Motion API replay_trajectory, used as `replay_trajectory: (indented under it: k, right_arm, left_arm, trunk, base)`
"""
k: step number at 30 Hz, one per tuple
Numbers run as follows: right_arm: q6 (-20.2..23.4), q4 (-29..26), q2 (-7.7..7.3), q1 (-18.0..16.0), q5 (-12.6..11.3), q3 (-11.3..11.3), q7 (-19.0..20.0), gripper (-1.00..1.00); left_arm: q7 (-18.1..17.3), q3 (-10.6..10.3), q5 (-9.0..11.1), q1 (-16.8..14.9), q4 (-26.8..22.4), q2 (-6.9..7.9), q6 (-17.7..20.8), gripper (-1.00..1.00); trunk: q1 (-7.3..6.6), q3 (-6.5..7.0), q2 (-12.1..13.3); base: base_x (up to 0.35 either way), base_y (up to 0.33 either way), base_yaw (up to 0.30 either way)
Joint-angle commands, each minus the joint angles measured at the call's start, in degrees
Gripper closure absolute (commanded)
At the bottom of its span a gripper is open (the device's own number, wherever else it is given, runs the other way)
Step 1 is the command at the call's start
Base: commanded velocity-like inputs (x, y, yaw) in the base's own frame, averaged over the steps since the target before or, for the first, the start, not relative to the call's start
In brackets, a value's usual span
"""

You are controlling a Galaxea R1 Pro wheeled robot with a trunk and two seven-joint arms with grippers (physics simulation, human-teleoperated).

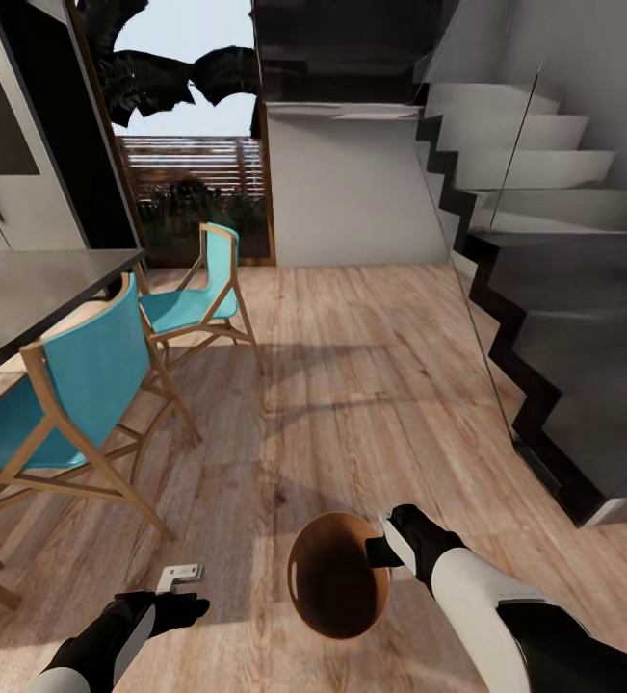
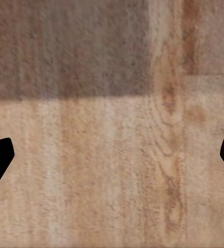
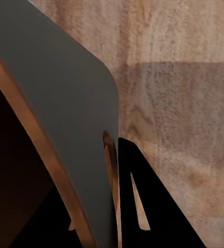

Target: Put the three can of soda from the living room inside the tash can in the kitchen.

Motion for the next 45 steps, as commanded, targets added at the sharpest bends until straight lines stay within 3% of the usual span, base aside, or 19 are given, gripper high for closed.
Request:
replay_trajectory:
  k: [1, 34, 45]
  right_arm:
    - [-0.05, -0.02, 0.01, -0.01, -0.69, -0.33, 0.32, 1.0]
    - [0.19, -0.11, 0.18, -0.06, -0.86, 0.72, 0.43, 1.0]
    - [4.57, -7.26, 0.2, -0.01, -1.03, 0.76, 0.44, 1.0]
  left_arm:
    - [0.0, 0.0, 0.0, 0.0, 0.04, 0.01, -0.07, -1.0]
    - [0.05, -0.08, -0.15, 0.0, 0.19, -0.05, -0.33, -1.0]
    - [0.04, -0.09, -0.17, 0.0, 0.19, -0.05, -0.33, -1.0]
  trunk:
    - [-0.23, 0.19, 0.41]
    - [-7.48, 6.11, 13.65]
    - [-9.89, 8.09, 18.06]
  base:
    - [0.0, 0.0, 0.0]
    - [0.0, 0.0, 0.0]
    - [0.0, 0.0, 0.0]
